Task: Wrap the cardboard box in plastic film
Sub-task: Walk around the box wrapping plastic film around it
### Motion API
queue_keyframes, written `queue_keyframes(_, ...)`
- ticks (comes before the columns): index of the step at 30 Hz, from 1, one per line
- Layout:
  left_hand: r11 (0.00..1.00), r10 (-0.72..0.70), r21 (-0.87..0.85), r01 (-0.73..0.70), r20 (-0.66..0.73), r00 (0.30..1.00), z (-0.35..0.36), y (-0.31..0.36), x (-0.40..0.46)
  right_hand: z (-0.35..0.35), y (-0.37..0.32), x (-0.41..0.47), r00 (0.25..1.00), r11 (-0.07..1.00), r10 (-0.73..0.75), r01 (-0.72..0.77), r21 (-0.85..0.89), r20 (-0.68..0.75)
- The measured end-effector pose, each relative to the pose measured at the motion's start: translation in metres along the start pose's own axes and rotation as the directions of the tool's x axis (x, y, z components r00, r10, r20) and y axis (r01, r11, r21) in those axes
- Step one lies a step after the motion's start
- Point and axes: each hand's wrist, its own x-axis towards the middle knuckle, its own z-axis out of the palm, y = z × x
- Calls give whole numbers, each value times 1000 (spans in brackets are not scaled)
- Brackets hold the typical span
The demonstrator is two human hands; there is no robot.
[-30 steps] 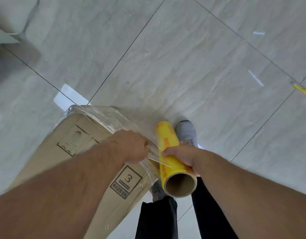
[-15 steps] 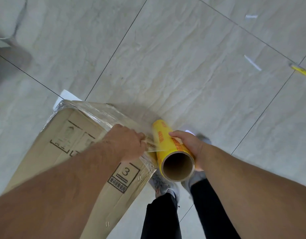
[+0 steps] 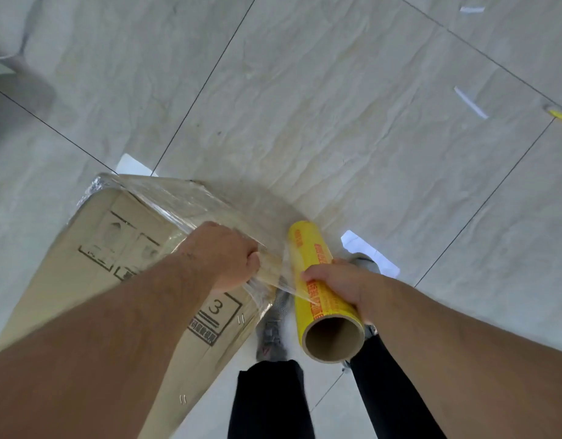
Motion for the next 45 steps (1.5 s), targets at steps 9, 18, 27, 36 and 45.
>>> queue_keyframes(9, 999, -6, 52, 6, -6, 1000, 3, 18, -1, 50, 20, 5, 999, 997, 39, -38, 69, -24)
queue_keyframes(18, 998, -10, 63, 15, -90, 996, 9, 16, 3, 66, 64, 7, 979, 712, 99, -195, 675, 178)
queue_keyframes(27, 994, 34, 106, -21, -122, 992, 11, 16, 2, 81, 88, 5, 999, 866, 26, -1, 500, -42)
queue_keyframes(36, 991, 93, 109, -73, -190, 977, 17, 8, 8, 123, 79, 53, 999, 892, 47, -30, 452, -27)
queue_keyframes(45, 989, 97, 137, -63, -255, 962, 22, 3, 12, 121, 92, 25, 1000, 825, 20, -18, 565, 2)
